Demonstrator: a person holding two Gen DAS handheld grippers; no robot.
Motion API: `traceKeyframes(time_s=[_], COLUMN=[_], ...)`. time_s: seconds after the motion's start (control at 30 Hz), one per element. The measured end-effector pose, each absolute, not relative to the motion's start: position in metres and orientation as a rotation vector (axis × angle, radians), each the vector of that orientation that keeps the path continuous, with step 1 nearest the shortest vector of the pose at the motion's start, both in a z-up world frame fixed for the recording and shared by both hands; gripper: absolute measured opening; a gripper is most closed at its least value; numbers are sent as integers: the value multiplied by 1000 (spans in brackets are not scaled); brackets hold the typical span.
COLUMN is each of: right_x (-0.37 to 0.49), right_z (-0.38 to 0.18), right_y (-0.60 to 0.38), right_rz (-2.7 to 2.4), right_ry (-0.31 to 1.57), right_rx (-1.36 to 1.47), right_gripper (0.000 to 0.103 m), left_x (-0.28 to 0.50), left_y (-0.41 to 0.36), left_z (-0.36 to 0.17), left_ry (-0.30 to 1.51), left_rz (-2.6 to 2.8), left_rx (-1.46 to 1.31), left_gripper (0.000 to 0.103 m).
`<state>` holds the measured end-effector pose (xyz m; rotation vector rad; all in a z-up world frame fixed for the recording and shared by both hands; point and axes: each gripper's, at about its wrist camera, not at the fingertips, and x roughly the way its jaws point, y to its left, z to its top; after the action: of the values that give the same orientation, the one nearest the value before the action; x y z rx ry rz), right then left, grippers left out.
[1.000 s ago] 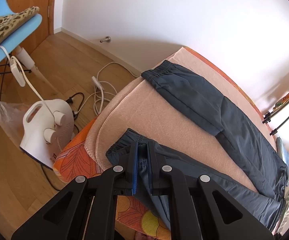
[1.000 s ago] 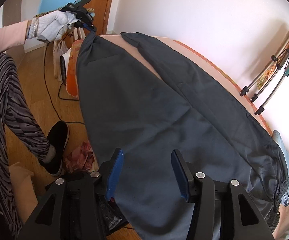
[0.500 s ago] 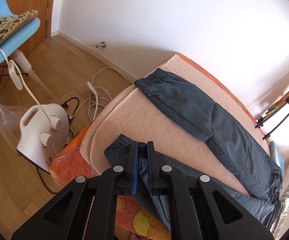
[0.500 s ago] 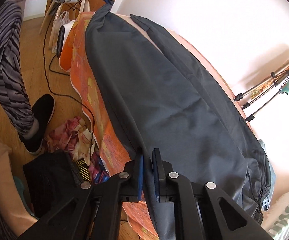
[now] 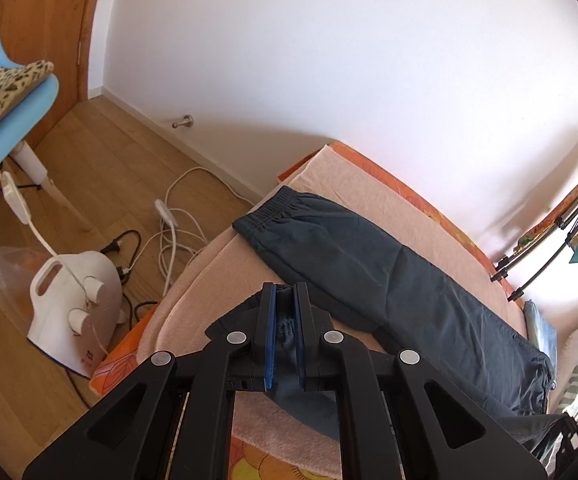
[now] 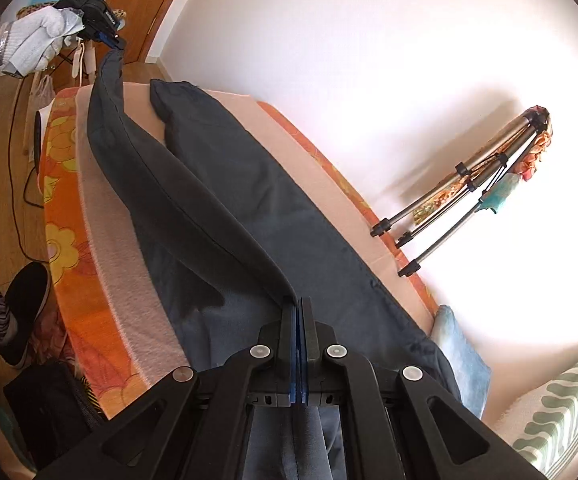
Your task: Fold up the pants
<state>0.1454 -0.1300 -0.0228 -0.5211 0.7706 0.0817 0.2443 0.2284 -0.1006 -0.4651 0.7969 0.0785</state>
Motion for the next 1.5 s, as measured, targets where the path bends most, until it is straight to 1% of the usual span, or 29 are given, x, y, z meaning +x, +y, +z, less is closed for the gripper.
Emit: traceKeyframes(time_s=[0.2, 0.43, 0.53, 0.6, 0.63, 0.67, 0.7, 0.73, 0.9, 1.03, 1.27, 1.3, 1.33, 1.37, 1.4, 1.5], right_x=[217, 283, 297, 304, 306, 308, 309, 311, 315, 319, 323, 324, 324, 324, 324, 319], right_z=[-32, -79, -99, -109, -114, -119, -123, -126, -143, -152, -157, -157, -157, -157, -156, -150], right_y=[-162, -194, -204, -213, -217, -222, -225, -229, -238, -240, -239, -239, -239, -239, -239, -236], right_rz=[42, 60, 93, 119, 132, 149, 162, 172, 204, 219, 224, 224, 223, 223, 221, 217], right_ry=[804, 917, 975, 1010, 1027, 1045, 1059, 1072, 1114, 1129, 1137, 1138, 1137, 1136, 1135, 1128], right_rx=[-528, -477, -420, -352, -318, -282, -252, -228, -152, -139, -146, -148, -150, -151, -150, -145], right_gripper=[0, 0, 0, 0, 0, 0, 0, 0, 0, 0, 0, 0, 0, 0, 0, 0], left_x=[298, 356, 368, 371, 371, 370, 373, 374, 385, 389, 396, 393, 392, 390, 387, 379], left_y=[215, 197, 196, 202, 205, 209, 210, 212, 205, 180, 154, 152, 151, 149, 148, 141], left_z=[-108, -131, -135, -133, -133, -133, -133, -135, -151, -164, -190, -190, -191, -191, -191, -191], left_ry=[827, 888, 902, 890, 887, 889, 892, 894, 957, 990, 1015, 988, 983, 971, 967, 942], left_rz=[89, 83, 72, 43, 19, 7, -2, -18, -69, -99, -56, -44, -44, -50, -62, -48], left_rx=[-446, -393, -355, -357, -364, -360, -351, -345, -260, -98, 83, 92, 94, 91, 81, 123], left_gripper=[7, 7, 15, 16, 23, 38, 47, 48, 49, 49, 50, 50, 48, 41, 27, 24])
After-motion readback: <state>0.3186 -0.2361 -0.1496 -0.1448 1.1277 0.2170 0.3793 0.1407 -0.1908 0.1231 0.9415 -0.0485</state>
